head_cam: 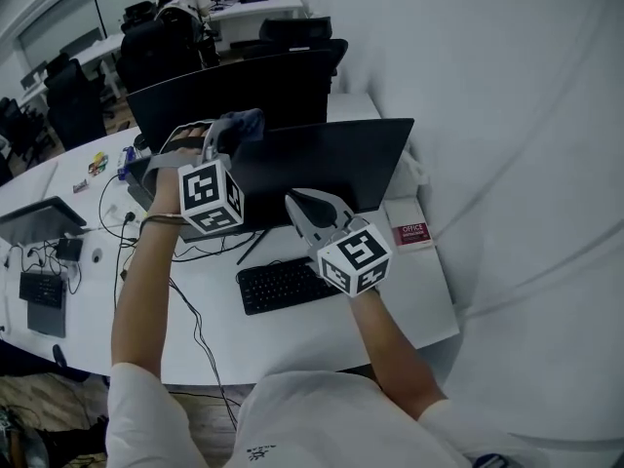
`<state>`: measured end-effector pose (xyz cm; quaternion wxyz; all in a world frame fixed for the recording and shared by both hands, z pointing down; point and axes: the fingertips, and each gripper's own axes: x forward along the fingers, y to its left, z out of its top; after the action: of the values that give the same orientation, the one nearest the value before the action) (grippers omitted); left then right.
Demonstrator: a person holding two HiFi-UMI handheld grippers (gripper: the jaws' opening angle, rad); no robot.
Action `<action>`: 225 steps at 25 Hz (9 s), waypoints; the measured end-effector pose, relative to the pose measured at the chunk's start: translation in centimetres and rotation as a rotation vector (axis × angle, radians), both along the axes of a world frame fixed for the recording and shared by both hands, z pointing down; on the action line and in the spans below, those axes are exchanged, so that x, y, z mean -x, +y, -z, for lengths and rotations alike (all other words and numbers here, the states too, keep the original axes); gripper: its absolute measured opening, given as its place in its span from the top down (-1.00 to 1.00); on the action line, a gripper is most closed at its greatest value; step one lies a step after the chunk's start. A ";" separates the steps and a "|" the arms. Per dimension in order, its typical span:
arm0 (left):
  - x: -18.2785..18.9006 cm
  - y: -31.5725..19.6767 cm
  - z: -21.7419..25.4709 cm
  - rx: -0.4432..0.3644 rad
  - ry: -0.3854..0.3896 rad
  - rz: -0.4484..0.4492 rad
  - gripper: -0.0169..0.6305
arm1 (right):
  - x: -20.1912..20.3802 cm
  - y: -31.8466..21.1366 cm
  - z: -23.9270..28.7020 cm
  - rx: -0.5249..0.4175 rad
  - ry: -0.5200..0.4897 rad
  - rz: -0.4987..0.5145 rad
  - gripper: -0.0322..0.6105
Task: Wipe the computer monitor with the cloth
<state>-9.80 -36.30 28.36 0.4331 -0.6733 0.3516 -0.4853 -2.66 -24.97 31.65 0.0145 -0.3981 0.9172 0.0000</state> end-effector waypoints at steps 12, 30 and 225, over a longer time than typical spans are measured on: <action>-10.7 -0.1 0.1 -0.018 0.016 -0.114 0.62 | -9.0 0.5 -0.9 0.021 -0.015 -0.109 0.84; -25.9 0.7 0.5 -0.054 0.008 -0.270 0.62 | -20.8 1.7 -2.1 0.044 -0.061 -0.253 0.84; 18.5 6.9 -35.0 0.314 0.184 0.400 0.62 | 11.4 2.4 -26.8 0.525 0.100 0.113 0.84</action>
<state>-28.31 -29.44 63.37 0.1850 -0.6907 0.4359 -0.5465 -14.03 -22.60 58.40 -0.1346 -0.3361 0.9061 -0.2190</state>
